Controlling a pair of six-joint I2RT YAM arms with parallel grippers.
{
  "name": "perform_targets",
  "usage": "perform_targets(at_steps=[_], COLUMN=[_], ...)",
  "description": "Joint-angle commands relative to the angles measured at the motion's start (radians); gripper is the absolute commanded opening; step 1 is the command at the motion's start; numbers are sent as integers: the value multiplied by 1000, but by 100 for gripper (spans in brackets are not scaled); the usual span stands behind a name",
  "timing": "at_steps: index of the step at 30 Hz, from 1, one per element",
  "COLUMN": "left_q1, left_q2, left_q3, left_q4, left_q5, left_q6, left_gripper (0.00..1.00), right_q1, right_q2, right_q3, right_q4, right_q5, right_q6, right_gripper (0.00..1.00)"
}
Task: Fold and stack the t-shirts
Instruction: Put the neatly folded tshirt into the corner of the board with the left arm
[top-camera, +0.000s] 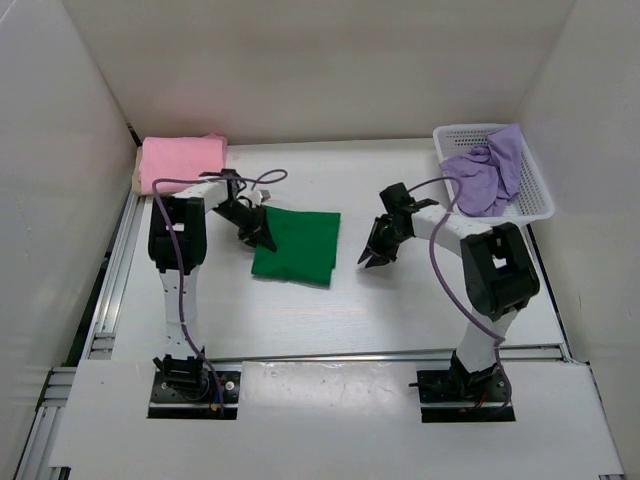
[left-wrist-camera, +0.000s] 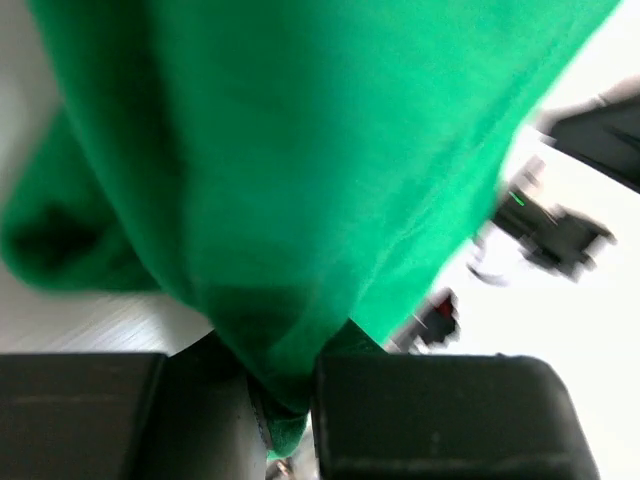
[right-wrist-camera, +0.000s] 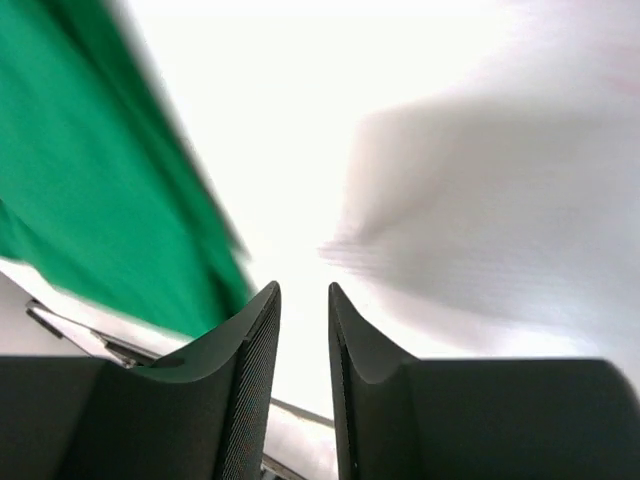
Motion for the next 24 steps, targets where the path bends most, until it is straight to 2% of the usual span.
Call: perform_targets(at_steps=[1, 4, 5, 7, 9, 13, 18, 21, 24], left_q1=[22, 22, 13, 0, -25, -79, -99, -99, -99], left_q2=[-69, -60, -40, -17, 26, 49, 87, 96, 96], left_q3=[92, 207, 236, 334, 420, 448, 544, 578, 626], left_q4=[-26, -40, -40, -40, -2, 128, 184, 247, 278], left_q5=[-334, -536, -657, -771, -964, -1276, -1466, -1540, -1549], left_q6=[46, 46, 46, 46, 46, 46, 46, 46, 46], left_gripper=[10, 10, 10, 10, 10, 10, 10, 10, 10], right_q1=[-40, -49, -58, -58, -69, -78, -78, -78, -78], right_q2=[-122, -157, -158, -181, -181, -181, -190, -190, -190], right_q3=[-2, 24, 24, 24, 24, 24, 15, 5, -4], right_q4=[-75, -143, -152, -163, -163, -183, -192, -192, -201], right_q5=[74, 120, 129, 141, 141, 151, 171, 181, 192], right_q6=[-39, -86, -86, -99, -108, -108, -117, -126, -126], right_gripper=[32, 32, 32, 32, 32, 32, 32, 32, 32])
